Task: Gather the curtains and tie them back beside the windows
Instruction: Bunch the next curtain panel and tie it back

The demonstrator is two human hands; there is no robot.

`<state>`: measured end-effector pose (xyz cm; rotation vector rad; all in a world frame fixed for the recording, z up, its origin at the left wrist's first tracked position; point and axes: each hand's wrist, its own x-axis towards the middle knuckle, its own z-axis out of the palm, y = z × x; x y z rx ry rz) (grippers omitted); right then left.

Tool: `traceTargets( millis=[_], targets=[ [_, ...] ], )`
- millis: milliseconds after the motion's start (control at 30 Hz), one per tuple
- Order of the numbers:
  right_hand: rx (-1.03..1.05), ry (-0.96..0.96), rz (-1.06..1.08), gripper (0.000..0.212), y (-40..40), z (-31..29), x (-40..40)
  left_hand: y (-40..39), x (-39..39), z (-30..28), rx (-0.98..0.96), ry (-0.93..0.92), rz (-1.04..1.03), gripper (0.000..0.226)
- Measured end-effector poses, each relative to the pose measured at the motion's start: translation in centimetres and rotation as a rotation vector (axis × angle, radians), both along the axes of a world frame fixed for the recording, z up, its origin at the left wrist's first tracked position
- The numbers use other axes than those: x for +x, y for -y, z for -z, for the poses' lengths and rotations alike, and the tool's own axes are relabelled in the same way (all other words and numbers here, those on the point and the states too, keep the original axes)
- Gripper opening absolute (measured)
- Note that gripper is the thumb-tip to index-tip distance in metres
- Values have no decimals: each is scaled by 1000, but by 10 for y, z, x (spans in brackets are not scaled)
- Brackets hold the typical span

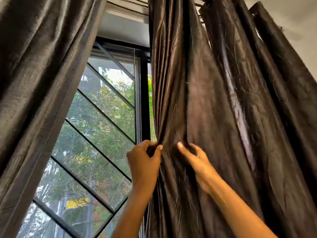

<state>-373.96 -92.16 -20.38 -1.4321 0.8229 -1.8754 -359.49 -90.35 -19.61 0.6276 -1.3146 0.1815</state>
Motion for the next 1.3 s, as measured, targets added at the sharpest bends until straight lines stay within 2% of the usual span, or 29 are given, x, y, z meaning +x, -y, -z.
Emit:
traceTargets(
  millis=[33,67,133,200,300,433,533,667,733,833,933,967,1000,1067,1100,1167,1233,1300],
  targets=[
    [-57,24,11,67,-1,1,3,0,0,0,-9,0,-10,7],
    [-168,0,138,50,-3,3,7,0,-1,0,-22,3,-25,6],
    [-404,-166,614,30,-10,10,15,-2,-5,0,-44,18,-58,3],
    [-596,-351,959,25,-21,16,30,-4,-8,1,-51,24,-65,1],
    [-664,-585,1061,51,-25,23,45,-6,-11,4,-65,9,-2,3],
    [-636,-730,1039,73,-20,30,43,-7,-10,7,-77,2,51,15],
    [-616,-801,1040,84,-18,33,40,-10,-10,7,-86,-7,84,15],
    [-568,-901,941,70,-26,32,36,-10,-12,4,-43,-3,118,20],
    [-537,-949,784,67,-24,33,30,-5,-11,1,-17,-21,65,14],
    [-586,-814,615,45,-25,30,19,-2,-8,-1,9,-53,-1,6],
    [-624,-483,823,28,-19,26,5,-3,-8,-1,-6,-32,10,3],
    [-562,-424,857,41,-17,26,2,-3,-10,0,-10,-19,19,3],
    [-470,-390,823,65,-14,25,0,-4,-12,0,-14,-9,32,3],
    [-267,-269,626,106,-12,19,1,-4,-14,0,-16,-2,46,3],
    [-204,-190,556,117,-11,16,1,-4,-14,0,-16,-4,54,4],
    [-98,-125,547,123,-7,12,-3,-3,-12,1,-11,-12,69,5],
    [7,-224,668,118,-6,12,-4,-1,-8,1,-4,-22,66,6],
    [15,-270,590,117,-3,11,-4,-1,-5,0,-3,-27,71,7]
  ],
)
